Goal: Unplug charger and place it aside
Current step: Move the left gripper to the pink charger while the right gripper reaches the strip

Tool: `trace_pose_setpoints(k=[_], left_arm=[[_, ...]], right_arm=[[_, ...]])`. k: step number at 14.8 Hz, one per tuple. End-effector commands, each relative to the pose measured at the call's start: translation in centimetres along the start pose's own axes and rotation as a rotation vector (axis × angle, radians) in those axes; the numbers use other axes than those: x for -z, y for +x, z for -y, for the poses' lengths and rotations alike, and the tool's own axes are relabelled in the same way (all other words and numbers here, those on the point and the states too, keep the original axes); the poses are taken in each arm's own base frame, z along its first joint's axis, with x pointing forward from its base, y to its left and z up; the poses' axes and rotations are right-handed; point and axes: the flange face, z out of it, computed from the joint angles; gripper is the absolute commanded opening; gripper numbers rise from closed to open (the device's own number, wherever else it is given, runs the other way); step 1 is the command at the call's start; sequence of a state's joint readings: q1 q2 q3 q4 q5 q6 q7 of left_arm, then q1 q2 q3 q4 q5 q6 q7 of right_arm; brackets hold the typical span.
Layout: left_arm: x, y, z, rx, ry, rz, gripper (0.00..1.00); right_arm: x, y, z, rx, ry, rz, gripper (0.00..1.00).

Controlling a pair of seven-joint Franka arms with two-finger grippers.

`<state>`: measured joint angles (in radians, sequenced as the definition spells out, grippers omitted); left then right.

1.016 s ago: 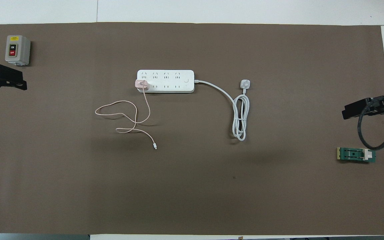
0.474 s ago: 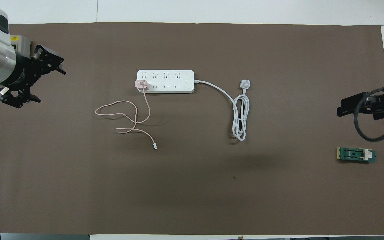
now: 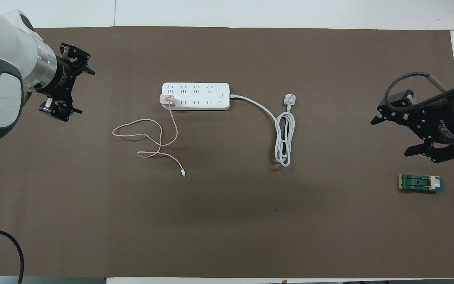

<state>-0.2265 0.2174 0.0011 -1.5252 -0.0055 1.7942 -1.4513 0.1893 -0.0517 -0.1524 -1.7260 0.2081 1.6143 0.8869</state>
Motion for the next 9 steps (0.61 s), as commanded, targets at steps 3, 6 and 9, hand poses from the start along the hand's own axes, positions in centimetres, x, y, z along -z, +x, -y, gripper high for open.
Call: trace_pose_setpoints(k=[3, 6, 9], left_arm=[[-4.2, -4.2, -0.7, 0.112, 0.026, -0.013, 1.00], [-6.7, -7.5, -1.8, 0.136, 0.016, -0.012, 1.00], [-9.2, -8.4, -2.4, 0.160, 0.026, -0.014, 1.00]], right_arm=[[-8.3, 1.3, 3.2, -0.332, 0.056, 0.177, 1.00], [-11.9, 0.8, 6.1, -0.349, 0.057, 0.254, 1.00], [-14.0, 0.5, 9.9, -0.442, 0.097, 0.334, 1.00]])
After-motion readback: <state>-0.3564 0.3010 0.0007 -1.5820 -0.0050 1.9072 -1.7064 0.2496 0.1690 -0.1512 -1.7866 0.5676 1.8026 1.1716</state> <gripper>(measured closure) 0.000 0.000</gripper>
